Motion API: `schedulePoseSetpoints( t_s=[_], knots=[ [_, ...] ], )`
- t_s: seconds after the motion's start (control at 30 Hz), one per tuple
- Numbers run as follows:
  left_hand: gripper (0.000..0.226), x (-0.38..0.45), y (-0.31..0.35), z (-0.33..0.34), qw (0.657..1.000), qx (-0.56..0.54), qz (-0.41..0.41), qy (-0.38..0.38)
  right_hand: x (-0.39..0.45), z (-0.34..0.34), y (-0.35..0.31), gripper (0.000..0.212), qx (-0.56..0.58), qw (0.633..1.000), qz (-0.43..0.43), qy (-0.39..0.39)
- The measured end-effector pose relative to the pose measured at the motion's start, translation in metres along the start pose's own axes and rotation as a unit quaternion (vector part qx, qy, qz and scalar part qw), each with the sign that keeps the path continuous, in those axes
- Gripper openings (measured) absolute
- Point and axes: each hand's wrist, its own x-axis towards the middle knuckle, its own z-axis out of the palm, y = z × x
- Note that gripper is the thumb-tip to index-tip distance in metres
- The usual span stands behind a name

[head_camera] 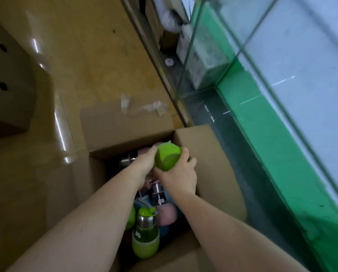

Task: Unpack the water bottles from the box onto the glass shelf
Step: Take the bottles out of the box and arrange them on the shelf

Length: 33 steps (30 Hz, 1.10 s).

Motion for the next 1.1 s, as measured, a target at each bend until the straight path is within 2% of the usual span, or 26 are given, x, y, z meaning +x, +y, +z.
schedulePoseSetpoints(
  t_s=[0.17,0.2,0.33,0.47,0.67,0.77,0.97,1.1],
  knots=[
    [0.08,-0.093,0.058,-0.037,0.999,-0.036,0.024,0.022,-0.069,-0.072,-0.058,0.092,0.078,0.994,-0.069,-0.029],
    [0.079,-0.113,0.073,-0.046,0.997,-0.061,0.031,0.028,-0.079,-0.086,-0.073,0.092,0.099,0.991,-0.087,-0.026],
    [0.054,-0.207,0.143,-0.081,0.984,-0.146,0.091,0.039,-0.116,-0.141,-0.146,0.09,0.166,0.972,-0.166,-0.01],
    [0.056,-0.304,0.205,-0.113,0.973,-0.169,0.153,0.032,-0.147,-0.196,-0.215,0.095,0.191,0.952,-0.239,0.016],
    [0.053,-0.433,0.269,-0.14,0.901,-0.183,0.384,0.09,-0.188,-0.271,-0.301,0.095,0.212,0.925,-0.313,0.042],
    [0.059,-0.482,0.291,-0.151,0.866,-0.161,0.461,0.112,-0.211,-0.305,-0.336,0.098,0.218,0.914,-0.34,0.045],
    [0.063,-0.582,0.317,-0.161,0.802,-0.122,0.572,0.122,-0.26,-0.373,-0.395,0.095,0.213,0.896,-0.384,0.065],
    [0.086,-0.646,0.332,-0.156,0.77,-0.098,0.616,0.135,-0.3,-0.422,-0.422,0.086,0.174,0.882,-0.413,0.145]
  ],
)
